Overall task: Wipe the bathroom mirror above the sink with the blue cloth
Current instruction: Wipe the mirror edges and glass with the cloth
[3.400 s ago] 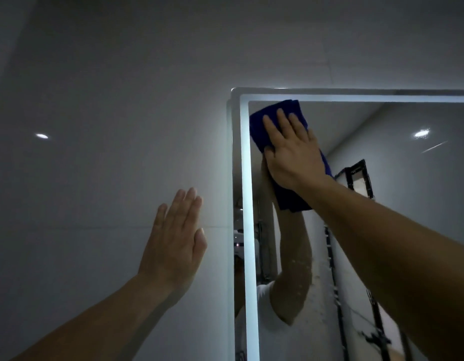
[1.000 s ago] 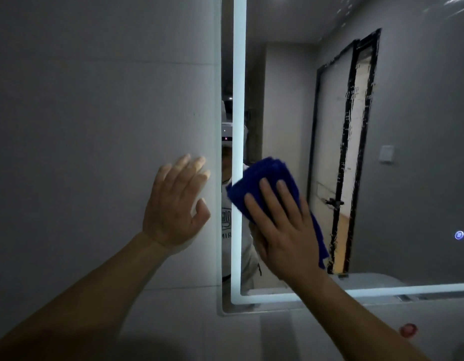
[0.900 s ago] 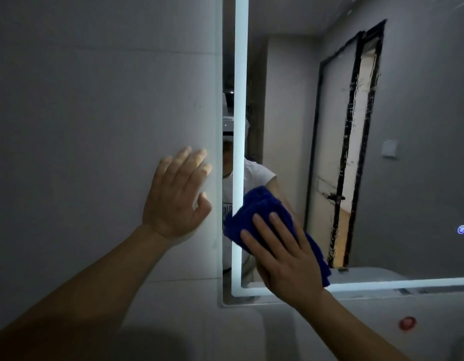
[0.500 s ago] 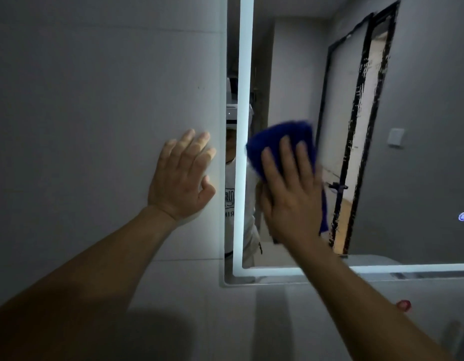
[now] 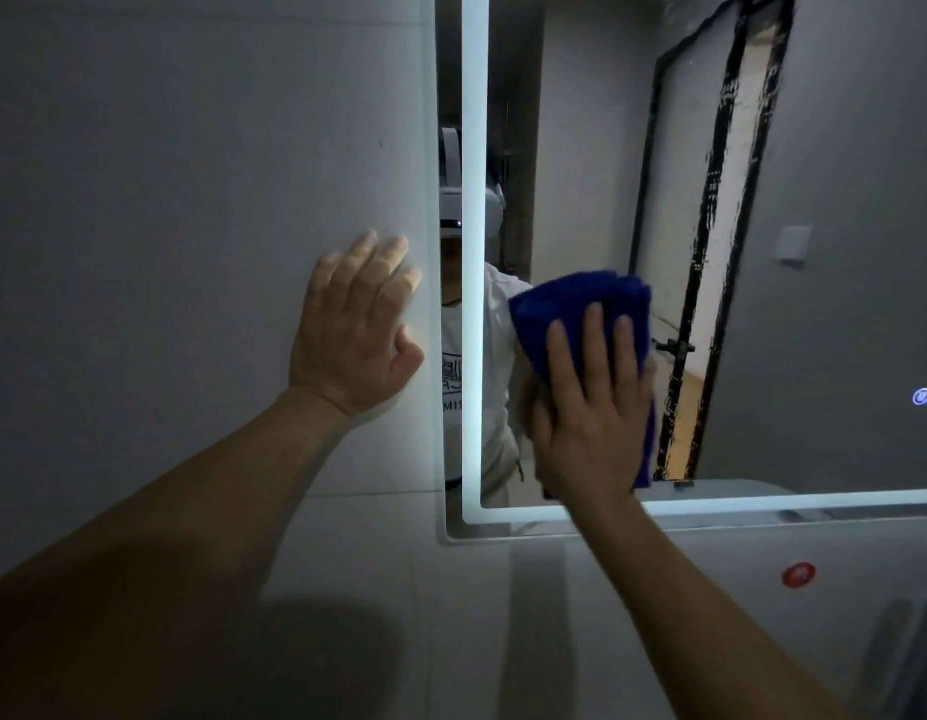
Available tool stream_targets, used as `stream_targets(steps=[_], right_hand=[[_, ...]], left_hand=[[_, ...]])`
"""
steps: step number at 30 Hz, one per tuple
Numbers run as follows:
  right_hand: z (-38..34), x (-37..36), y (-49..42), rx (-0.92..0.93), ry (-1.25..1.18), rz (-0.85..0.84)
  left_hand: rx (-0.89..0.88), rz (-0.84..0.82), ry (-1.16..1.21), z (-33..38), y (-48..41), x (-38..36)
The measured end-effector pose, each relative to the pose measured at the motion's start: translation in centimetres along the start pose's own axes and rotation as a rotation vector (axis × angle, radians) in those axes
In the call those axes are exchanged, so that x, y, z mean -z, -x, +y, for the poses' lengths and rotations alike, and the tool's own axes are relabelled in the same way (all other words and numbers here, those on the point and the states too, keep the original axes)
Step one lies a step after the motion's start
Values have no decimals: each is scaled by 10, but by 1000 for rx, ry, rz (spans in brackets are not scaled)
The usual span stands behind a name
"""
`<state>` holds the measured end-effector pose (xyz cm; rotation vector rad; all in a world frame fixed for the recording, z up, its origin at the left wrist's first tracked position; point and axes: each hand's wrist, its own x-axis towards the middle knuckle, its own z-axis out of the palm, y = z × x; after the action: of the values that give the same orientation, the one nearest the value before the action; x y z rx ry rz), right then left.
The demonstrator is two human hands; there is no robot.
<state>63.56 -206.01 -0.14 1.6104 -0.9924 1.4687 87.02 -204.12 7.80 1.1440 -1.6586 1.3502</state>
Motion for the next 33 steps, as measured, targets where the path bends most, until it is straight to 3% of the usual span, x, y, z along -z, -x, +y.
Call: stream_targets(steps=[5, 9, 12, 15, 17, 20, 24, 26, 28, 31, 33], right_hand=[[-27, -13, 113, 359, -84, -212], [14, -2, 109, 567, -34, -248], [43, 10, 55, 342, 2, -168], [24, 9, -1, 61, -2, -49], [-2, 3, -1, 55, -32, -33], [-17, -8, 58, 350, -82, -180], [18, -4, 125, 834, 17, -363], [41, 5, 118, 948, 25, -382], [59, 12, 87, 856, -12, -307], [57, 12, 14, 460, -60, -136], [38, 10, -15, 299, -60, -59]], left_hand=[[-3, 2, -3, -1, 1, -1], [-7, 11, 3, -2, 1, 0], [-4, 12, -15, 0, 1, -1], [-7, 17, -27, 0, 0, -4], [0, -2, -23, 0, 1, -4], [6, -15, -18, -1, 1, -4], [-13, 17, -10, -4, 0, -4], [-17, 16, -15, -3, 0, -3], [-12, 3, -23, -2, 1, -4], [8, -28, -49, -2, 1, -4], [13, -34, -48, 0, 2, -3]])
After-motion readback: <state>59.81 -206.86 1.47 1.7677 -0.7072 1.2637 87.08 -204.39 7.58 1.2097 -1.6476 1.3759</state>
